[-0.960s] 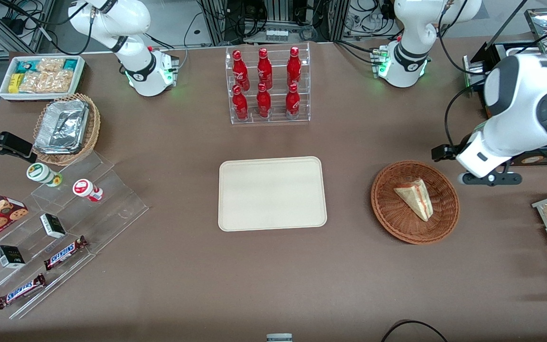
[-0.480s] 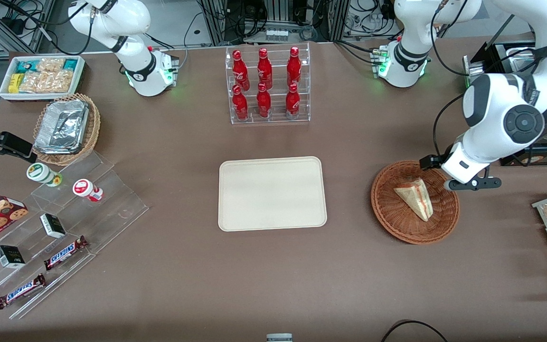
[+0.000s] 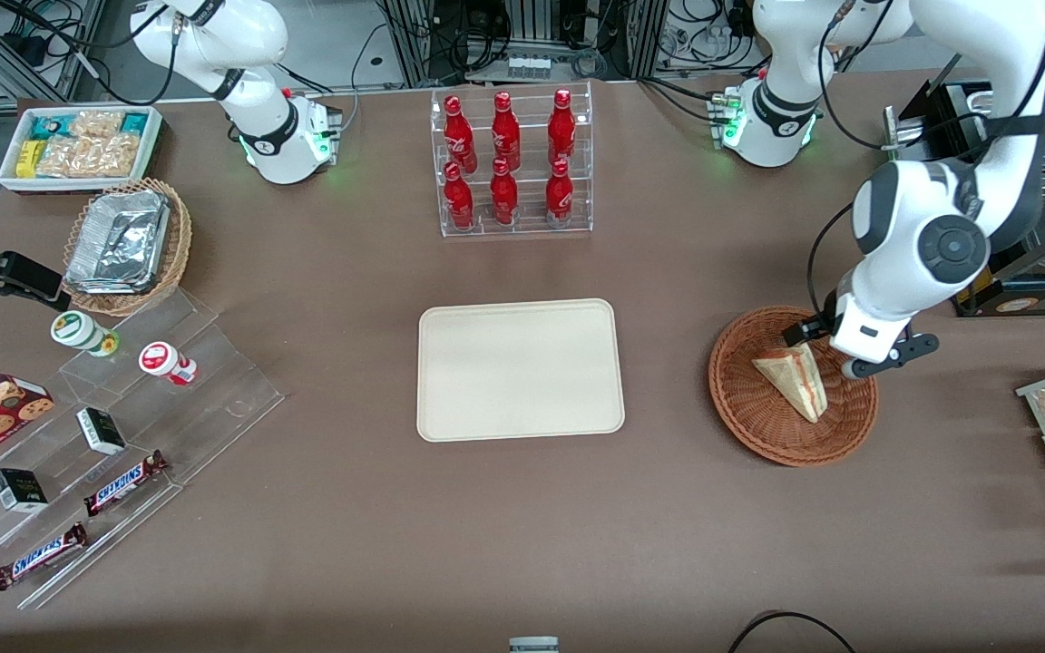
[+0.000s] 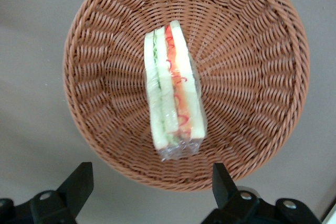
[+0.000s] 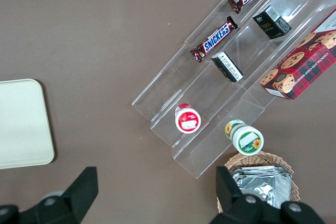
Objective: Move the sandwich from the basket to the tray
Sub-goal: 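Lower the left gripper and close it on the wrapped sandwich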
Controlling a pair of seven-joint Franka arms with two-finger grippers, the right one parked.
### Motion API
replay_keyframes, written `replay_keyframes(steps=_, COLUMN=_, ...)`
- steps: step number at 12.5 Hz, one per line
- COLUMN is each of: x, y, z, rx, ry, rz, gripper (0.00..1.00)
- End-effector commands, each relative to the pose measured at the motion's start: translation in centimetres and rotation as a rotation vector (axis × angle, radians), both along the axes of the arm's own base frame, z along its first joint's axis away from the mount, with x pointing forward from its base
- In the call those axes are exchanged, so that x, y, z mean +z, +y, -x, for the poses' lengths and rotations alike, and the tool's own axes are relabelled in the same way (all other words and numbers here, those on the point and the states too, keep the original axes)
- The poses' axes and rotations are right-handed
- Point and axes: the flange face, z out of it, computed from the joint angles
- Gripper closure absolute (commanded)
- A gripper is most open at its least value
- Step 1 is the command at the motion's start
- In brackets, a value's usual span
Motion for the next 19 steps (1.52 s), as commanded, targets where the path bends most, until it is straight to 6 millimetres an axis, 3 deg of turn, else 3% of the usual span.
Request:
replay_keyframes(steps=1, x=-0.9, y=-1.1, z=-0.1, rx=0.066, ry=-0.037, rz=0.001, gripper=0.0)
replay_keyframes(steps=11, x=-6.3, y=-0.4, z=-1.2, rx=0.112, ry=-0.057, rz=0.004, gripper=0.0)
replay_keyframes(steps=12, x=-6.2, y=-0.4, z=-1.3, rx=0.115, ry=-0.061, rz=0.004, gripper=0.09)
replay_keyframes(steps=14, x=-6.0, y=-0.1, z=-1.3, rx=0.137, ry=-0.064, rz=0.002, gripper=0.75)
replay_keyframes(steps=15, x=-6.2, y=-0.1, z=-1.3, rx=0.137, ry=-0.061, rz=0.001, gripper=0.97)
replay_keyframes(steps=19, x=-5.6, y=-0.1, z=-1.5, rx=0.137, ry=-0.064, rz=0.002, gripper=1.0)
